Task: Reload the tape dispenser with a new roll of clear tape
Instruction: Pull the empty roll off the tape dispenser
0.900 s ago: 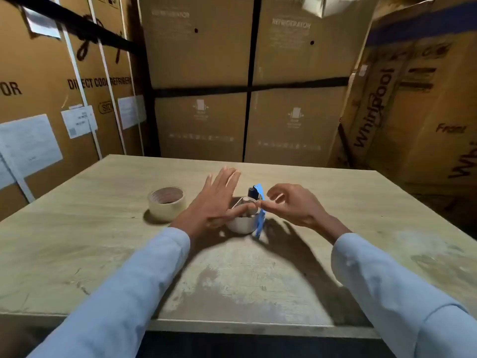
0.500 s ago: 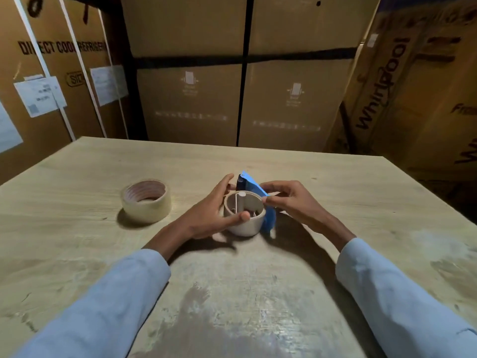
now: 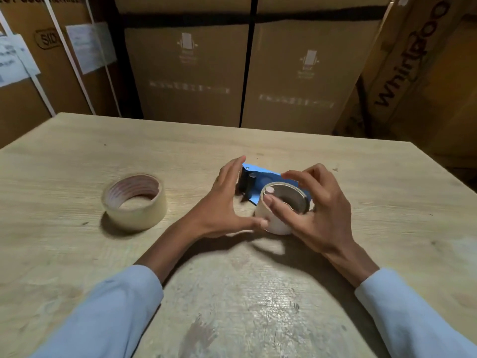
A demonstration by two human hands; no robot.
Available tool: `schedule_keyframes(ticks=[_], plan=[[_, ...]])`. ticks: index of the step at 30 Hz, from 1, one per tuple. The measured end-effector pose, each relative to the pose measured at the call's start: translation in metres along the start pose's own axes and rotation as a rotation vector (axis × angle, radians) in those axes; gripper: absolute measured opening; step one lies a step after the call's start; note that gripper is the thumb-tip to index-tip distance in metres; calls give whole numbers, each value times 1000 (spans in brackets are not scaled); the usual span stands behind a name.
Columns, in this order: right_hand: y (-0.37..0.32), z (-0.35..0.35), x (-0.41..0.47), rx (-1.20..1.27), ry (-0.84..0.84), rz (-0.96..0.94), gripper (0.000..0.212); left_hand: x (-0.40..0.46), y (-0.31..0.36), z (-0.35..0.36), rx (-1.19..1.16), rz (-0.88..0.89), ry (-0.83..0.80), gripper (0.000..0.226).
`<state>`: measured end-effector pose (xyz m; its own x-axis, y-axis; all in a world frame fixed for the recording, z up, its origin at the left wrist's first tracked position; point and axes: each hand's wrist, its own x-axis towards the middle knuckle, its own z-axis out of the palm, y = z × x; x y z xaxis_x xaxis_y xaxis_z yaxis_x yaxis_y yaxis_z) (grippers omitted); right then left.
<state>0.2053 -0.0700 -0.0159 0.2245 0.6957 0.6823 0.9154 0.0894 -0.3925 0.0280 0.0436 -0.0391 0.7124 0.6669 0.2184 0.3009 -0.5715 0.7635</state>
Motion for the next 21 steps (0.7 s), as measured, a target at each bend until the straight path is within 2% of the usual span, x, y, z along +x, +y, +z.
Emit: schedule_keyframes(ticks=[4, 11, 14, 17, 21], plan=[[-3, 11, -6, -84, -194, -8, 75, 0, -4, 2, 67, 32, 29, 113], [12, 19, 2, 153, -140, 60, 88, 2, -12, -4, -100, -21, 287, 90], [11, 20, 3, 92, -158, 156, 90, 2, -12, -7, -151, -51, 373, 68], [10, 19, 4, 39, -214, 276, 93, 2, -9, -9, -168, -60, 349, 56], [16, 16, 5, 210, -251, 333, 93, 0, -6, -9, -181, -111, 325, 58]])
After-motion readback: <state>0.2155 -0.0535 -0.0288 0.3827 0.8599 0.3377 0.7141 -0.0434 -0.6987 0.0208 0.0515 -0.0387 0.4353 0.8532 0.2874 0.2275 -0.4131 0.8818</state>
